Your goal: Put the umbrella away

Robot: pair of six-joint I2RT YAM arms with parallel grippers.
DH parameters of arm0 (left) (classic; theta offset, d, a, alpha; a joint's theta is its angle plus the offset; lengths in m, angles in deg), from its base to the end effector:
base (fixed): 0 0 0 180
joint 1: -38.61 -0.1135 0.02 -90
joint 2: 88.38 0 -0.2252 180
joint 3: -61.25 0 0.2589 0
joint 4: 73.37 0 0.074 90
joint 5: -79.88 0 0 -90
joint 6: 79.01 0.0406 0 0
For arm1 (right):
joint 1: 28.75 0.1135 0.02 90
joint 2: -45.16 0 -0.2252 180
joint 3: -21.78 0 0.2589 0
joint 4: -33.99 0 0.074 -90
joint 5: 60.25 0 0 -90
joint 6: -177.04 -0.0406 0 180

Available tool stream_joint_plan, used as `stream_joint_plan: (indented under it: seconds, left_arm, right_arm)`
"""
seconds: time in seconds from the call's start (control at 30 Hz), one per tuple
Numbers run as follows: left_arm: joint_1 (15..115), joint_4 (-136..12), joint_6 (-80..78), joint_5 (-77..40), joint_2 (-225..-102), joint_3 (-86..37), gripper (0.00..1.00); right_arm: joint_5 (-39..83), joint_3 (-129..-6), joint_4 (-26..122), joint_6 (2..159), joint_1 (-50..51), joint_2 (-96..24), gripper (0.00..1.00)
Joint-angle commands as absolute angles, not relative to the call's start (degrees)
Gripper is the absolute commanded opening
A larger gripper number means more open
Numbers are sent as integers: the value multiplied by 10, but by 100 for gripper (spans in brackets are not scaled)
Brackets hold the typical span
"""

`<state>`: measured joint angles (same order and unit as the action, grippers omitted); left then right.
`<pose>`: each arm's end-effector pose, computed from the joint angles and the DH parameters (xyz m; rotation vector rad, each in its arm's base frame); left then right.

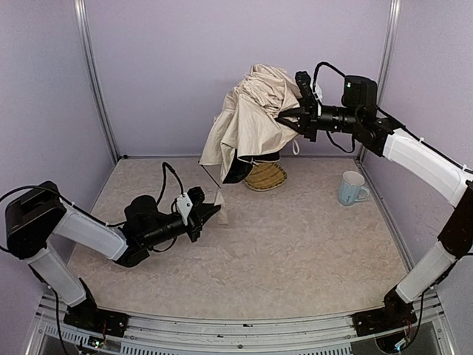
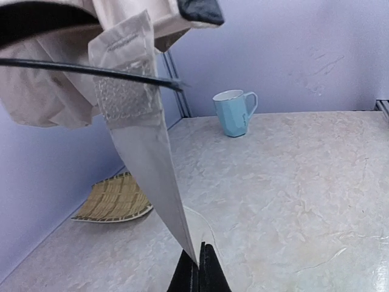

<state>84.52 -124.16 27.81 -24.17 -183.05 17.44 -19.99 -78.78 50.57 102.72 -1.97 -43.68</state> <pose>0.2122 -0.2332 0.1370 0.9952 1.2564 -0.5888 0.3153 0.1938 0.3828 -1.1850 1.2145 0.8590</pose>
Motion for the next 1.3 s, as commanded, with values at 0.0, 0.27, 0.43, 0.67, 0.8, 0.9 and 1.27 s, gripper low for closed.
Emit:
stream_joint_plan:
  seconds: [0.0, 0.27, 0.43, 0.67, 0.8, 0.9, 1.27]
  left_arm:
    - [860, -1206, 322, -151, -1757, 218, 0]
    - [924, -1020, 389, -189, -1711, 127, 0]
    - [952, -1006, 411, -216, -1760, 50, 0]
    - [905, -1005, 492, -22, -1709, 63, 0]
    - [835, -1006, 510, 39, -1704, 90, 0]
    - [812, -1024, 524, 67, -1725, 97, 0]
    - [882, -994, 553, 31, -1780, 132, 49]
  right_arm:
    - [9, -795, 457, 1001, -42, -407, 0]
    - [162, -795, 462, 1009, -42, -452, 0]
    - [144, -799, 452, 1000, -42, -480, 0]
    - [36, -770, 482, 1038, -67, -453, 0]
    - [-93, -737, 504, 1094, -68, -425, 0]
    - [-202, -722, 525, 1129, -58, -415, 0]
    - [-124, -744, 526, 1148, -24, -417, 0]
